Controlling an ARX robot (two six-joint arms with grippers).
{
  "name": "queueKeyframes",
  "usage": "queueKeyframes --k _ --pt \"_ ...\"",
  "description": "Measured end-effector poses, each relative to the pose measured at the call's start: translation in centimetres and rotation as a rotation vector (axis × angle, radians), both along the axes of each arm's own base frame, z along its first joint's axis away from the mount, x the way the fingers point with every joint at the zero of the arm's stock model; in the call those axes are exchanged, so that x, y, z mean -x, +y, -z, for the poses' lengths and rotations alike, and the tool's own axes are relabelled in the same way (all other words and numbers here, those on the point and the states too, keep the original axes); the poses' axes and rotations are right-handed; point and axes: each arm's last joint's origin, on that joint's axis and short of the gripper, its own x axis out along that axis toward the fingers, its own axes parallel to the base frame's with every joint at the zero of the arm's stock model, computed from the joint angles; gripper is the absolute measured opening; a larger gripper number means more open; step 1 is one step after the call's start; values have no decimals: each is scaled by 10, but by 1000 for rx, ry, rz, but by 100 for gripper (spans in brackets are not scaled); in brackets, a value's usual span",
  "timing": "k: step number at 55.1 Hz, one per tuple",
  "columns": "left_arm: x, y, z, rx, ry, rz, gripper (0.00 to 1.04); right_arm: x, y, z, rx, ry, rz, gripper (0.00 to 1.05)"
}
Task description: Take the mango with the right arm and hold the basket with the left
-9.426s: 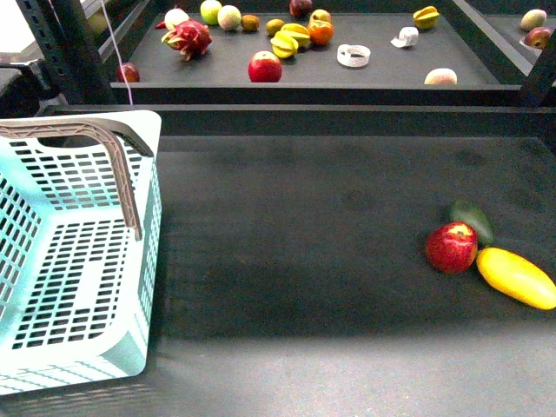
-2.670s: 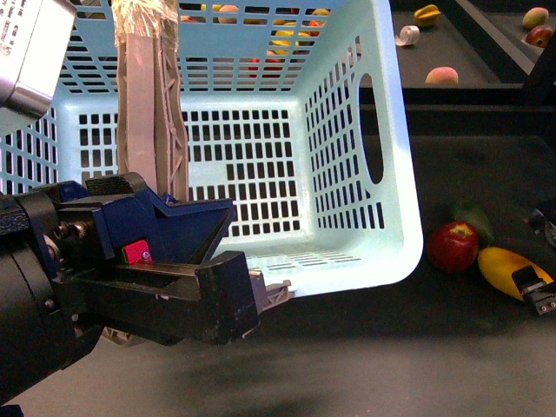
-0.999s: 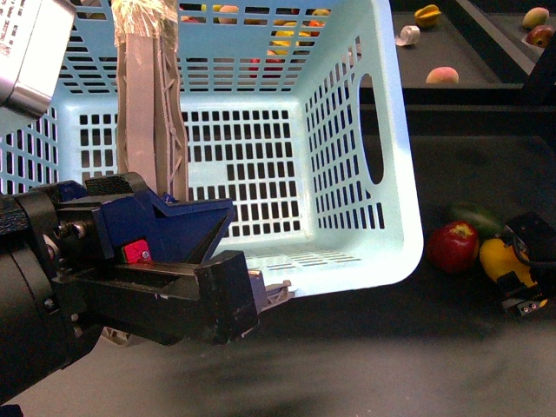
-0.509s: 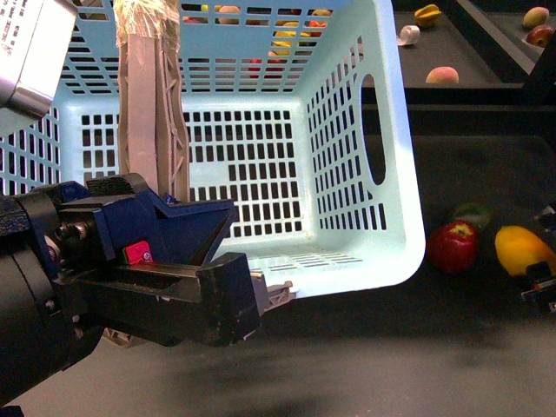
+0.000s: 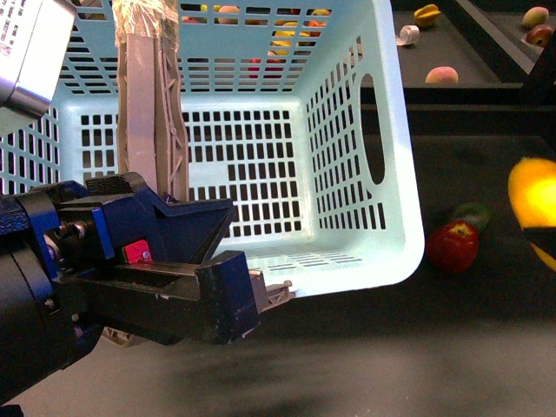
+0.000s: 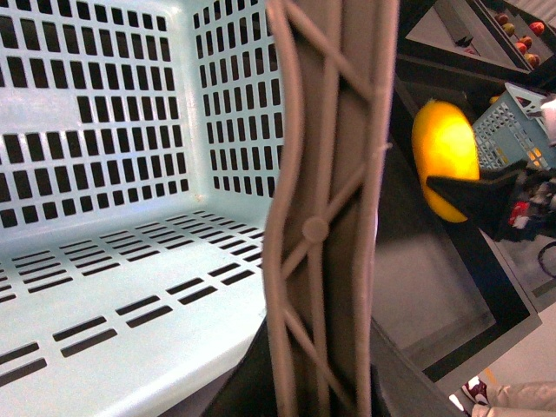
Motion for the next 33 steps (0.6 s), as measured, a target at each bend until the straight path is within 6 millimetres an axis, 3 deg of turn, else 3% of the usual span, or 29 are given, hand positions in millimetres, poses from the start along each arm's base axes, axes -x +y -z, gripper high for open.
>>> queueKeyframes --k 6,13,33 --pt "0 0 0 0 0 1 6 3 26 -38 -70 -73 -38 58" --pt "0 0 0 -1 -1 -4 6 4 51 -65 -127 -125 -65 58" --pt "0 0 0 0 0 3 6 -12 131 -84 -198 -127 -158 58"
